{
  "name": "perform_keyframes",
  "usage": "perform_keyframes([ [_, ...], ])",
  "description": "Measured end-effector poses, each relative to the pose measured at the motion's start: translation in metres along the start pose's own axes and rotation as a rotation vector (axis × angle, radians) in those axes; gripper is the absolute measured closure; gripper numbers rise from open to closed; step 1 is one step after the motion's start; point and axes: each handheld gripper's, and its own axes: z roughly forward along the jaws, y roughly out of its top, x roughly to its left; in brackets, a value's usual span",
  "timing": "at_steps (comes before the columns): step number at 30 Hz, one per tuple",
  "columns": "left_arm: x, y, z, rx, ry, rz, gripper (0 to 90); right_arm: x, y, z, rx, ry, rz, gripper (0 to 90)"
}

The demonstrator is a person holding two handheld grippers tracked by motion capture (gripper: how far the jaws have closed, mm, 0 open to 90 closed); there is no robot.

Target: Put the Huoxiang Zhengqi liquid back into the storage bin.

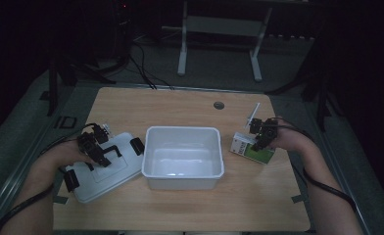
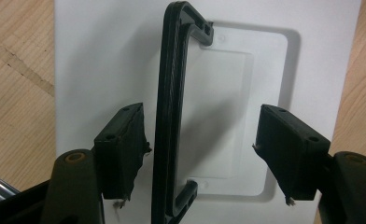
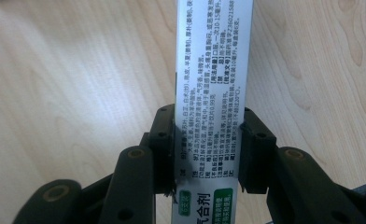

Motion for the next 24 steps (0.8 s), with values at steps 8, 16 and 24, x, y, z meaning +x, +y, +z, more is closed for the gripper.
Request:
perform_keyframes([
  [8,-0.002,0.002,-0.007,-0.004,0.009,0.001,33.3,0.013,-0.008,-0.024,-0.018,-0.011,-0.022,63.7],
  [16,-0.002,0.001,-0.008,-0.004,0.016,0.0,33.2,0.029,-0.011,-0.05,-0.044,-0.011,-0.05,63.7],
  [24,-0.004,0.004,-0.009,-0.002,0.017,0.003,33.2,0.045,-0.005,-0.079,-0.094,-0.032,-0.098,63.7],
])
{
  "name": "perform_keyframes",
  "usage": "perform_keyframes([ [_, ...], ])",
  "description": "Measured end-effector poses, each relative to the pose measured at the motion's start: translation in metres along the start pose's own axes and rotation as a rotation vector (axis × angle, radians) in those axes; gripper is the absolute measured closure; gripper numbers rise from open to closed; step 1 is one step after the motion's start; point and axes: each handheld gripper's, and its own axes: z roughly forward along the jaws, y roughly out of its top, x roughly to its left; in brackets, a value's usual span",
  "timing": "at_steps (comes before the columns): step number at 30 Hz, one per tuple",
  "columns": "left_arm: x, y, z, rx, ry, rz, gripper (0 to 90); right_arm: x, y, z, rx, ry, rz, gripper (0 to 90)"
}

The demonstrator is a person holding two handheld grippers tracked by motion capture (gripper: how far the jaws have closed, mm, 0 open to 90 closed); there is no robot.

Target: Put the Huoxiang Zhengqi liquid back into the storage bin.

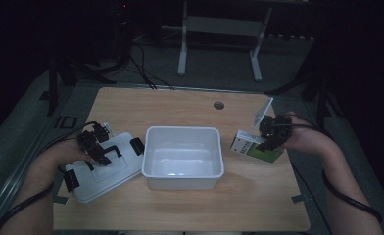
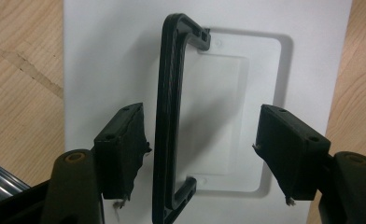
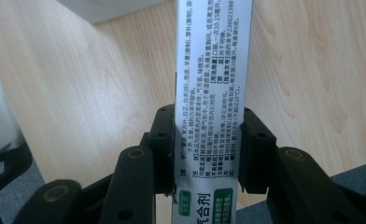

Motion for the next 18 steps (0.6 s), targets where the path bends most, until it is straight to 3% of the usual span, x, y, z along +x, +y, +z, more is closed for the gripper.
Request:
perform_keyframes([
  [2,0.0,0.0,-0.001,0.0,0.001,0.0,33.2,0.002,0.004,-0.006,-0.01,0.022,0.004,63.7],
  [7,-0.001,0.001,-0.002,0.008,0.003,0.001,33.2,0.012,0.016,-0.021,-0.019,0.002,-0.027,63.7],
  [18,-0.002,-0.001,0.0,0.02,0.002,0.004,31.6,0.029,0.048,-0.04,-0.046,0.001,-0.093,63.8],
])
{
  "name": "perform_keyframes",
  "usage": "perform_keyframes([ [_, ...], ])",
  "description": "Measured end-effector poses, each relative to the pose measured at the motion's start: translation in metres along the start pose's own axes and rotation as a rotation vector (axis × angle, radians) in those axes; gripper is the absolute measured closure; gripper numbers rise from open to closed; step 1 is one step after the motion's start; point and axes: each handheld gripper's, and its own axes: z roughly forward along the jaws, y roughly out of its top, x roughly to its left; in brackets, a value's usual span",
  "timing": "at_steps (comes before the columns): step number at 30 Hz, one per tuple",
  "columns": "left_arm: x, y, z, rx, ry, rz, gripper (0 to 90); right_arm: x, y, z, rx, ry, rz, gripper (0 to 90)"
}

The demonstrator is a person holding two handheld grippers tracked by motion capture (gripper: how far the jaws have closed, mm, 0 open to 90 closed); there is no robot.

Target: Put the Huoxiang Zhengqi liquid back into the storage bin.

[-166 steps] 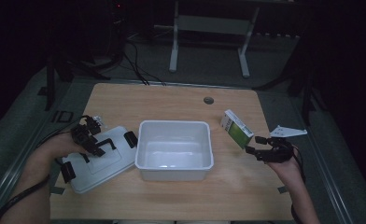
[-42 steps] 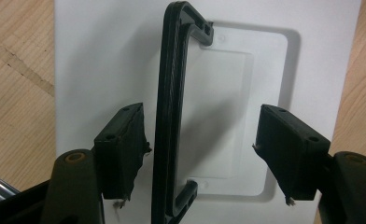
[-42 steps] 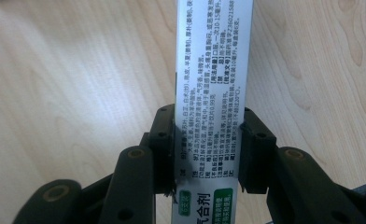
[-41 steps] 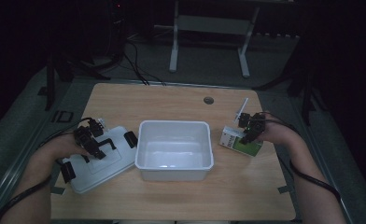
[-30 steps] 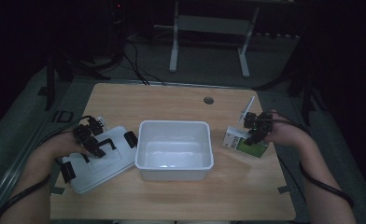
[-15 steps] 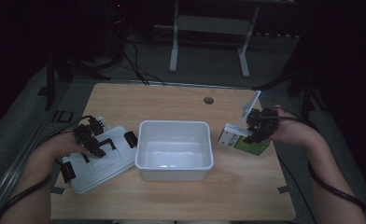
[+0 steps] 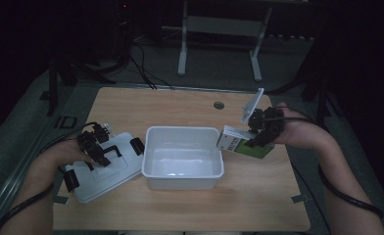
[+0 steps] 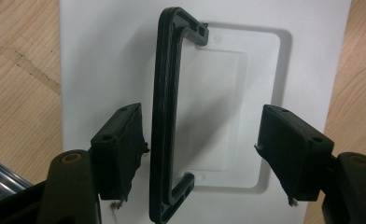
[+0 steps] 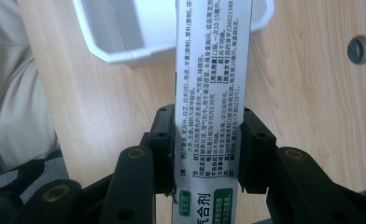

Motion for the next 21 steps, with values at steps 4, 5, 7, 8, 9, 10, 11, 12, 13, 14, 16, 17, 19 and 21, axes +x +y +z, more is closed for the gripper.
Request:
perform_keyframes([
  [4,0.0,-0.001,-0.001,-0.002,0.001,-0.001,31.6,0.005,0.015,-0.001,-0.001,0.008,-0.024,63.8],
  [5,0.0,-0.001,-0.001,-0.001,0.003,-0.001,31.6,0.006,0.019,-0.001,-0.003,0.009,-0.032,63.8],
  [7,0.0,-0.001,0.0,0.001,0.008,-0.005,31.6,0.009,0.026,0.0,-0.007,0.013,-0.045,63.8],
  [8,0.0,-0.001,0.0,0.001,0.007,-0.005,31.6,0.011,0.029,0.0,-0.011,0.016,-0.056,63.9],
  [9,0.0,-0.001,0.001,0.0,0.006,-0.003,31.6,0.013,0.032,0.001,-0.013,0.023,-0.06,63.8],
  [10,0.0,-0.002,0.001,0.001,0.005,-0.006,31.6,0.015,0.035,0.001,-0.015,0.027,-0.072,63.9],
  [11,0.0,-0.002,0.002,0.006,0.007,-0.001,31.6,0.017,0.039,0.002,-0.019,0.024,-0.084,63.8],
  [12,0.0,-0.002,0.002,0.009,0.006,-0.003,31.6,0.019,0.042,0.002,-0.017,0.029,-0.09,63.8],
  [13,0.0,-0.002,0.003,0.012,0.007,0.0,31.6,0.021,0.046,0.003,-0.018,0.026,-0.1,63.9],
  [14,0.0,-0.002,0.003,0.013,0.005,-0.001,31.6,0.023,0.05,0.004,-0.018,0.026,-0.106,63.8],
  [16,0.0,-0.002,0.003,0.011,0.006,-0.001,31.6,0.026,0.058,0.006,-0.012,0.035,-0.134,63.8],
  [17,0.0,-0.002,0.003,0.011,0.006,-0.001,31.6,0.026,0.058,0.006,-0.012,0.035,-0.134,63.8],
  [19,0.0,-0.002,0.002,0.011,0.005,0.0,31.6,0.03,0.066,0.01,-0.007,0.052,-0.152,63.8],
  [21,0.0,-0.003,0.002,0.012,0.009,-0.001,31.6,0.033,0.074,0.014,-0.007,0.063,-0.169,63.8],
])
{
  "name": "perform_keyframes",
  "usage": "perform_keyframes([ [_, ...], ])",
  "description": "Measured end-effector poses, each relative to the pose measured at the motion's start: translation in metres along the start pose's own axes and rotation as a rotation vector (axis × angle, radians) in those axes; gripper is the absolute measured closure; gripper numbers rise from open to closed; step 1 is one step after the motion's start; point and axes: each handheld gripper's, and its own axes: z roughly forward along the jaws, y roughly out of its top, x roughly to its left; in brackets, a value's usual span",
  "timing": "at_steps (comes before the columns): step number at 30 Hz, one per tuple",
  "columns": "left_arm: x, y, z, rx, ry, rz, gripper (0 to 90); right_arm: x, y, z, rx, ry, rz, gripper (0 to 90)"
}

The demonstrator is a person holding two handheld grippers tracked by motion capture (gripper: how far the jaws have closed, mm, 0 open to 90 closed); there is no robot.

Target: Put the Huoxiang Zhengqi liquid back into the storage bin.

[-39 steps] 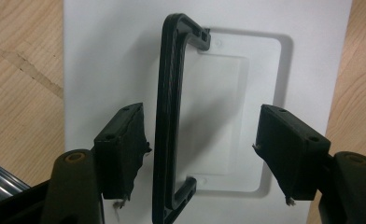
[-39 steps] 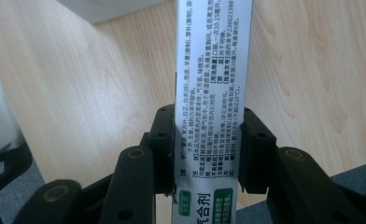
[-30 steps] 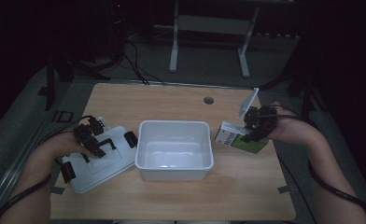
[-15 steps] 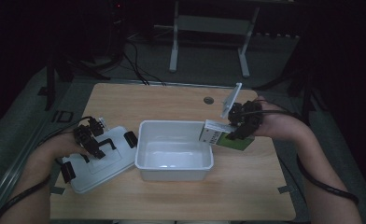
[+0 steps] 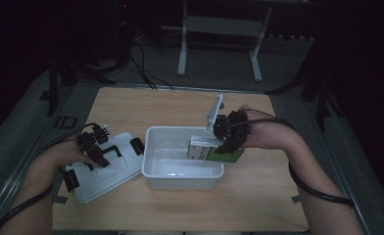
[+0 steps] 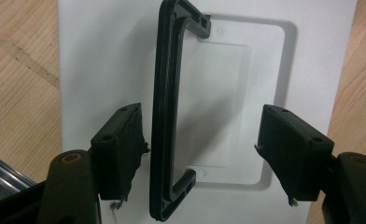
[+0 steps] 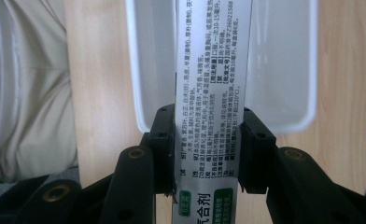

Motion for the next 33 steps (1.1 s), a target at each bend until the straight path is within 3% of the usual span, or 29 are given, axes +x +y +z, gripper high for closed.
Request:
perform_keyframes([
  [5,0.0,-0.001,0.0,-0.002,0.001,0.001,31.6,0.003,0.023,0.008,-0.013,0.015,-0.045,63.8],
  [13,-0.001,-0.001,0.004,0.004,-0.006,0.001,31.6,0.008,0.045,0.021,-0.021,0.038,-0.086,63.9],
  [21,0.0,-0.002,0.002,0.007,-0.003,-0.003,31.6,0.005,0.047,0.044,0.012,0.06,-0.075,63.8],
  [33,0.0,-0.004,0.004,0.017,-0.001,-0.004,31.6,0.0,0.042,0.073,0.007,0.106,-0.058,63.8],
])
